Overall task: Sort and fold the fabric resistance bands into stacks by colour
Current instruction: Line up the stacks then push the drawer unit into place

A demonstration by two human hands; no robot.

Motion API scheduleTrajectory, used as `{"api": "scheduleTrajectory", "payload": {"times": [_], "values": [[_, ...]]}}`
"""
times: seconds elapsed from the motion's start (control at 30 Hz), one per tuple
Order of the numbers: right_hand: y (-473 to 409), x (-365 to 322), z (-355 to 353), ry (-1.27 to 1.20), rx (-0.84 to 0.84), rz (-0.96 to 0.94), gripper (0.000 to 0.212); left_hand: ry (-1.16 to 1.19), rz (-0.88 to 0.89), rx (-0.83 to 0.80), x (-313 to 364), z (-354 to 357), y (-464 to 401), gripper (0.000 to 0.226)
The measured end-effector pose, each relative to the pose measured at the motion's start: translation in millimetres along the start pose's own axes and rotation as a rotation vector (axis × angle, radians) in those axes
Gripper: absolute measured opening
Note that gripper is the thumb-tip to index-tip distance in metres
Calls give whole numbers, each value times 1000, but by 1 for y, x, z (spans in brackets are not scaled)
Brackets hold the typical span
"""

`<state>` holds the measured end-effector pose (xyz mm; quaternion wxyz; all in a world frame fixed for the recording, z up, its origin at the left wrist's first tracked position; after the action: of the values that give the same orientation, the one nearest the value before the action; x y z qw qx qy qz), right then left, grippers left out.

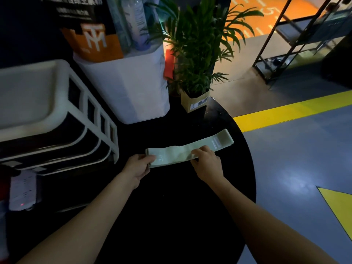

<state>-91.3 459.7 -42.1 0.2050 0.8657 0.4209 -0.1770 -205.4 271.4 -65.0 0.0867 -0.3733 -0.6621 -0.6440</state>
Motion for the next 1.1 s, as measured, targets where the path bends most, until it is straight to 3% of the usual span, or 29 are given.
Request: {"api": "scheduleTrajectory", "payload": {"times": [0.1,0.3,0.5,0.67,0.8,0.93,1.0,1.1], "values": [[13,-28,17,-13,-54,-20,33,18,-16,17,-3,-35,6,24],[29,-82,43,-74,-174,-59,37,-68,73,127,-2,-93,17,35],[20,-112,35,-459,-241,18,36,-129,154,99,12,-79,26,31],[16,-106,21,-816,-336,183,22,-129,213,27,27,-38,38,21],[12,-88,10,-913,-326,250,15,-68,245,-38,32,-6,46,16],[7,-69,7,-862,-281,280,30,-54,241,-73,29,18,47,7],[5,-60,7,-863,-243,311,44,-14,220,-114,27,31,48,16],[-2,-44,5,-798,-121,335,31,71,162,-137,25,42,48,30]]}}
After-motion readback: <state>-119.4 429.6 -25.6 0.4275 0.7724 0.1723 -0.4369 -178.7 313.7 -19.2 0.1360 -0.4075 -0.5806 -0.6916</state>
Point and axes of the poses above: each hand's wrist, its own y-axis away from the middle knuckle, its own z-axis out of the palm, x = y × z, the point moved 7 cm from there along -y, towards the middle knuckle, and after that the axes turned 6 degrees about x, right-handed, at the moved point
